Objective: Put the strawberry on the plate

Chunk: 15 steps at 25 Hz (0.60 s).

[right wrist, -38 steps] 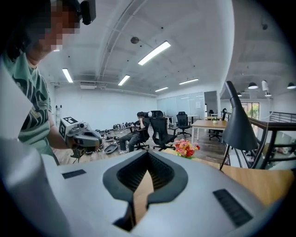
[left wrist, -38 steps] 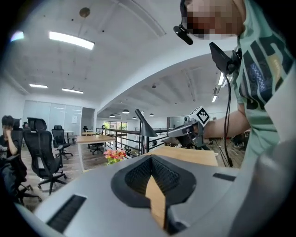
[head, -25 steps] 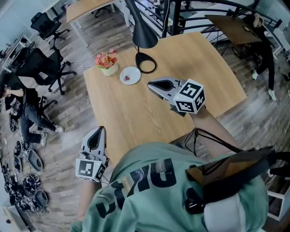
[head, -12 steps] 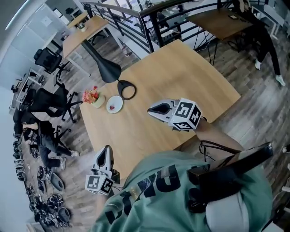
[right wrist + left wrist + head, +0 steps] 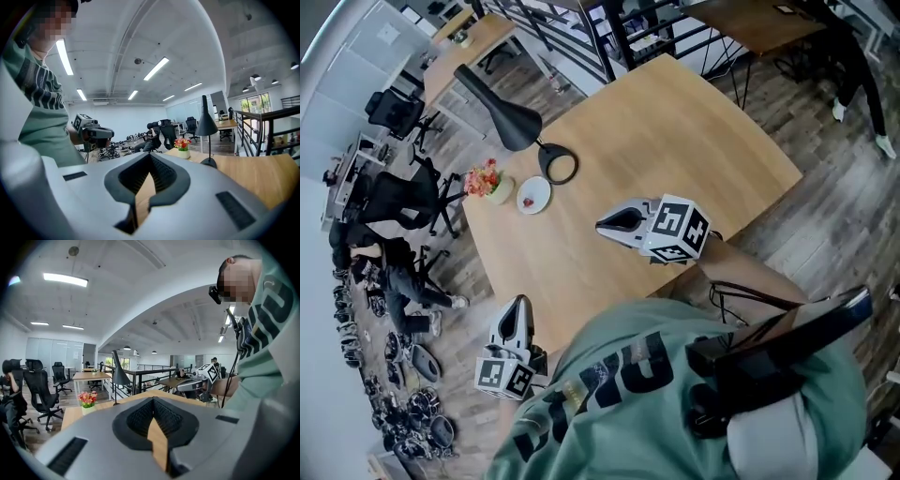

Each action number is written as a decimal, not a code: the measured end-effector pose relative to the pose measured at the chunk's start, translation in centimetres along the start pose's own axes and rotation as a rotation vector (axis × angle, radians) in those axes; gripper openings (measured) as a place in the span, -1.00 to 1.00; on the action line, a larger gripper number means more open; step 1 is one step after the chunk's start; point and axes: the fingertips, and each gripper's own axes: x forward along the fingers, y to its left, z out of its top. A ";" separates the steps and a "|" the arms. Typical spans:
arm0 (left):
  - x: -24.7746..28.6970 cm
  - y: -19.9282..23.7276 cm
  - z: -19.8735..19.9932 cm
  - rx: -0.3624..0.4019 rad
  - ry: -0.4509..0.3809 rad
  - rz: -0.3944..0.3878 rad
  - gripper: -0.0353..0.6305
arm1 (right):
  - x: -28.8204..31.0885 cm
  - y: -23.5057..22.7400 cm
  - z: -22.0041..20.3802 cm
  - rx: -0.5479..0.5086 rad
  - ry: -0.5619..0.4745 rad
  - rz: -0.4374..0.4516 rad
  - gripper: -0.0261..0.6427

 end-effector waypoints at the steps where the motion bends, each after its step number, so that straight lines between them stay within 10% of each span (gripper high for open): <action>1: -0.8 0.7 -0.1 0.001 -0.011 -0.007 -0.88 | 0.7 0.8 0.2 -0.009 0.004 -0.006 -0.91; 15: -15.3 12.3 -3.7 0.040 -0.118 -0.156 -0.88 | 14.7 13.8 4.5 0.073 -0.046 -0.076 -0.91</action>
